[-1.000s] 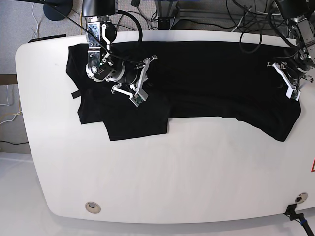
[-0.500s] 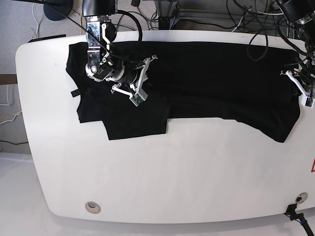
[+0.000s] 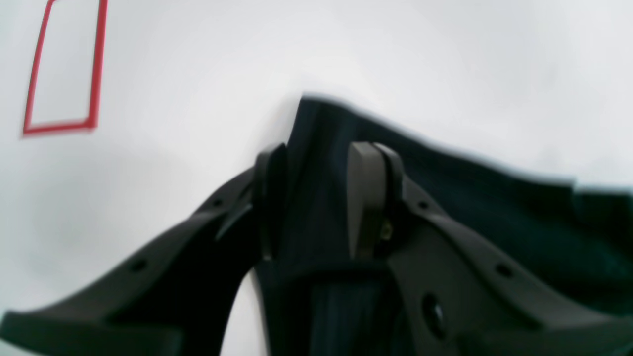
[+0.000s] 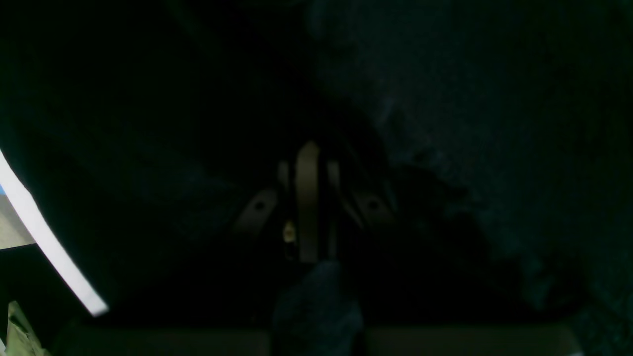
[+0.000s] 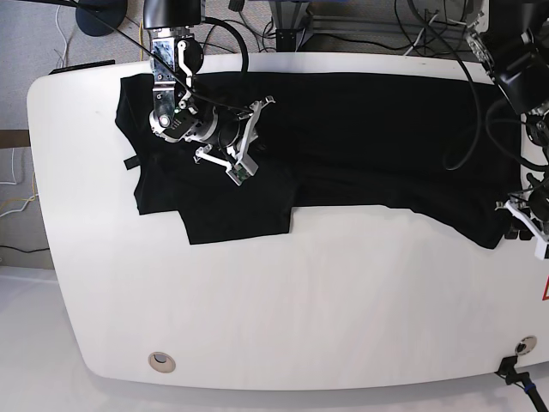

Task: Fold the T-shirt properly
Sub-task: 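Hold the shirt with the right gripper and move the left gripper to the sleeve, then grasp the sleeve end with the left gripper and pull it outward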

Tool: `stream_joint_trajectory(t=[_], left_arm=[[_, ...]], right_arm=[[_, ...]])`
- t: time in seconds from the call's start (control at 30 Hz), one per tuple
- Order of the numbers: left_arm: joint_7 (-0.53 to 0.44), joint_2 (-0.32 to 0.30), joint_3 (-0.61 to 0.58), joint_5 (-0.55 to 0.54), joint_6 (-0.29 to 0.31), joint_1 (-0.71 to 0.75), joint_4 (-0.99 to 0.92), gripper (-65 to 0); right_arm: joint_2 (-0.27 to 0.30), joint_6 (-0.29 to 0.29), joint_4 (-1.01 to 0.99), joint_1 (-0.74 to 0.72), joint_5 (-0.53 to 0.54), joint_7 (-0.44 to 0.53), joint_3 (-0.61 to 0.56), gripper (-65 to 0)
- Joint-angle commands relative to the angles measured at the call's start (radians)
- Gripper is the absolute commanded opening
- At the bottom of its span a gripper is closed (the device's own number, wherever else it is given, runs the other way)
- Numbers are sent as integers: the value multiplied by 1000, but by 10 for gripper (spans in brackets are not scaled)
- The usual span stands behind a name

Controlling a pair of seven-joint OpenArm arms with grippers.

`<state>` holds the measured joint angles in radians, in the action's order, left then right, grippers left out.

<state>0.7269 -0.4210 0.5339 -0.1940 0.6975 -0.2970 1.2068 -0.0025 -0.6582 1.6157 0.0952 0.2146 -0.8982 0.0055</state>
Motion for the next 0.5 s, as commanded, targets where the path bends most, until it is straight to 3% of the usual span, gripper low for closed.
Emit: stream_joint_trajectory(t=[0.0, 0.3, 0.47], left_arm=[[-62, -22, -10, 26, 1, -37, -71, -457], [-315, -51, -79, 101, -71, -187, -436, -457], [-386, -85, -88, 104, -135, -229, -525, -454]], right_arm=[[3, 2, 13, -10, -10, -6, 1, -650], [3, 2, 13, -10, -10, -6, 3, -650], [3, 1, 13, -10, -10, -6, 1, -650]])
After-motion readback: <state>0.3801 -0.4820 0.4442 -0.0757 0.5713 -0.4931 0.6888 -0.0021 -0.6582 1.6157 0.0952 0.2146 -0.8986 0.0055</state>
